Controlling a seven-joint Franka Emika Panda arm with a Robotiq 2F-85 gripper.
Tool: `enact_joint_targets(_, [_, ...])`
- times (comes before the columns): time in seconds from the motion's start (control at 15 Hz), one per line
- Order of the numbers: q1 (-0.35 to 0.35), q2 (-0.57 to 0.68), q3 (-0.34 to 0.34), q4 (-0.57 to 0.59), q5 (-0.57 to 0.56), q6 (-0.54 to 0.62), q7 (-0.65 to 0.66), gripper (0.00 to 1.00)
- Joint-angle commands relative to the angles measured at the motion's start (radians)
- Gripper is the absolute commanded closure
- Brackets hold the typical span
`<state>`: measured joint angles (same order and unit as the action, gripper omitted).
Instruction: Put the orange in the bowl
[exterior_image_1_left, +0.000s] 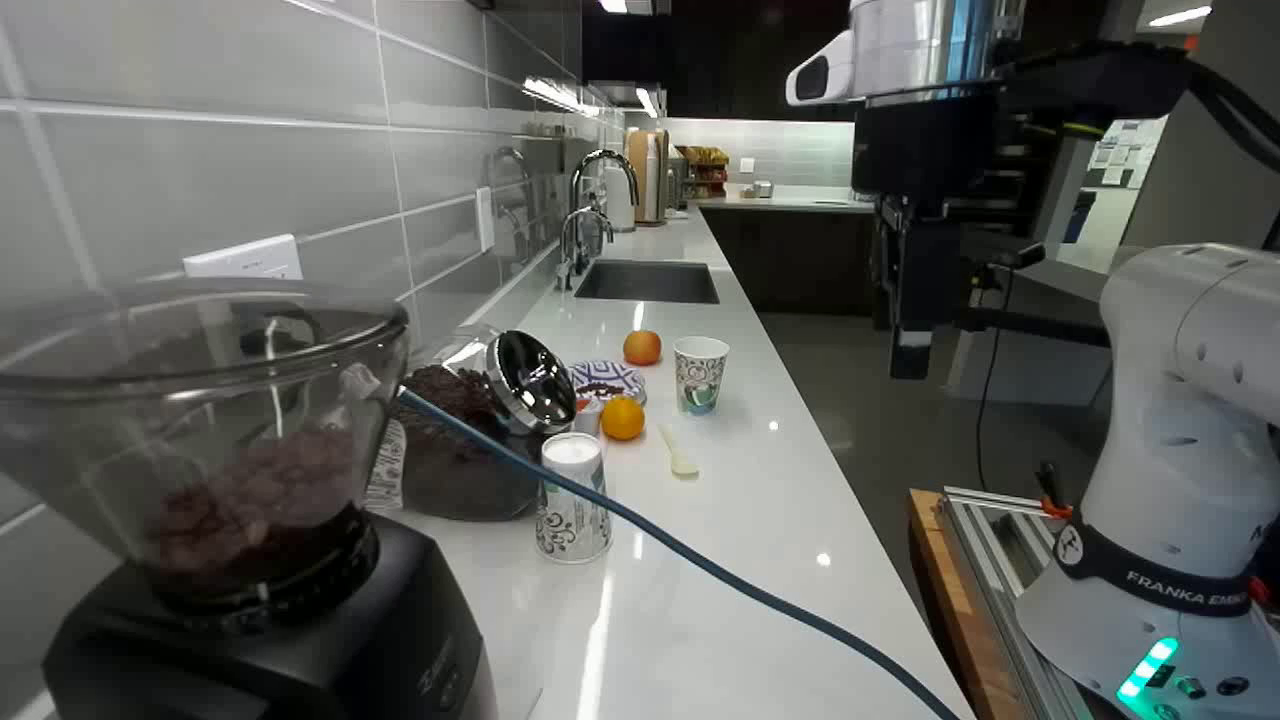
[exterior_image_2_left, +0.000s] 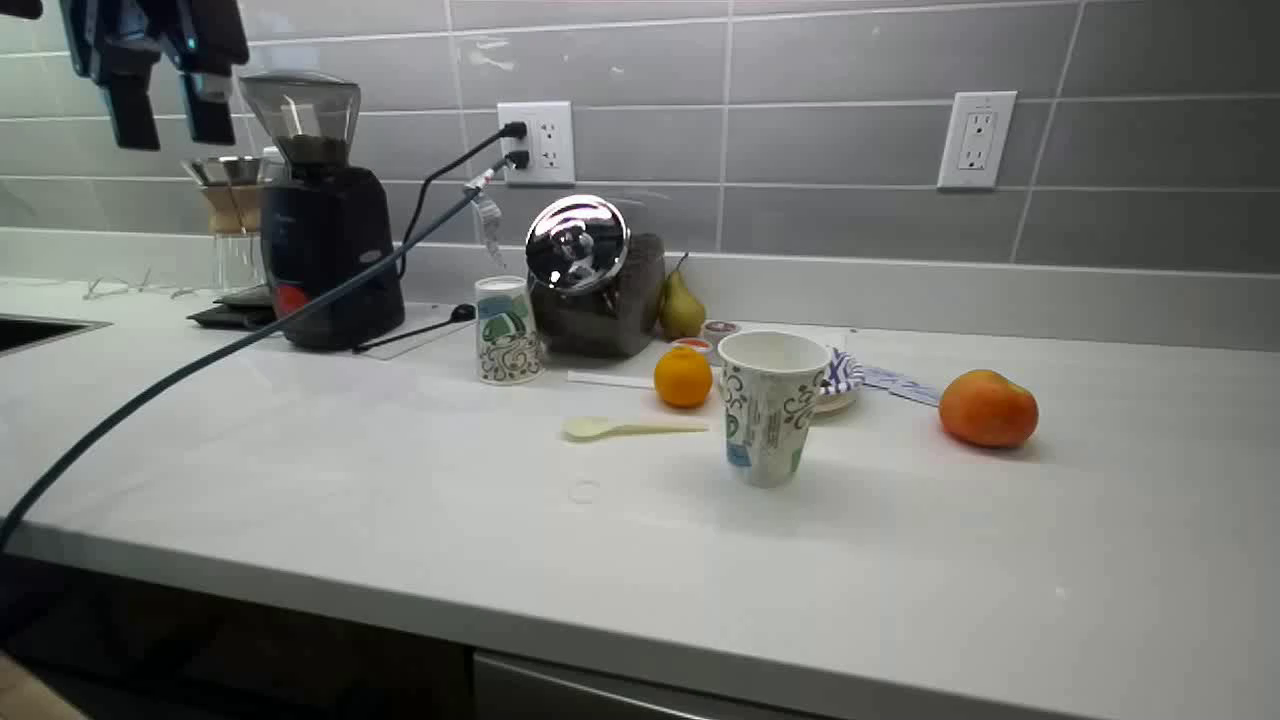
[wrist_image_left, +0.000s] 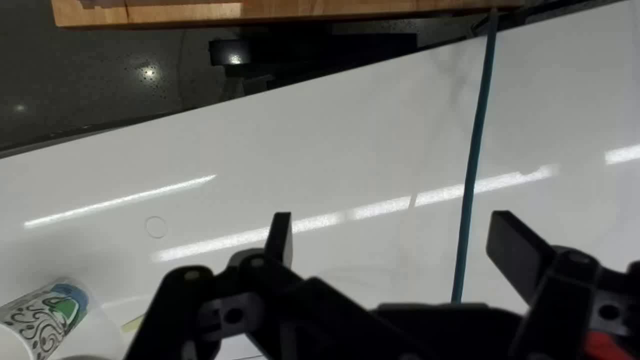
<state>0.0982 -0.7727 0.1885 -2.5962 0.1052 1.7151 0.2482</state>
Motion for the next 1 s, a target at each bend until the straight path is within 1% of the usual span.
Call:
enact_joint_targets(0.0, [-0.002, 0.000, 0.001, 0.002, 0.001, -0.002, -0.001, 0.00])
enact_joint_targets(0.73, [-0.002, 0.000, 0.001, 0.002, 0.001, -0.002, -0.001, 0.00])
enact_joint_targets(0.93, [-0.023, -0.017, -0.030, 0.006, -0.028, 0.021, -0.033, 0.00])
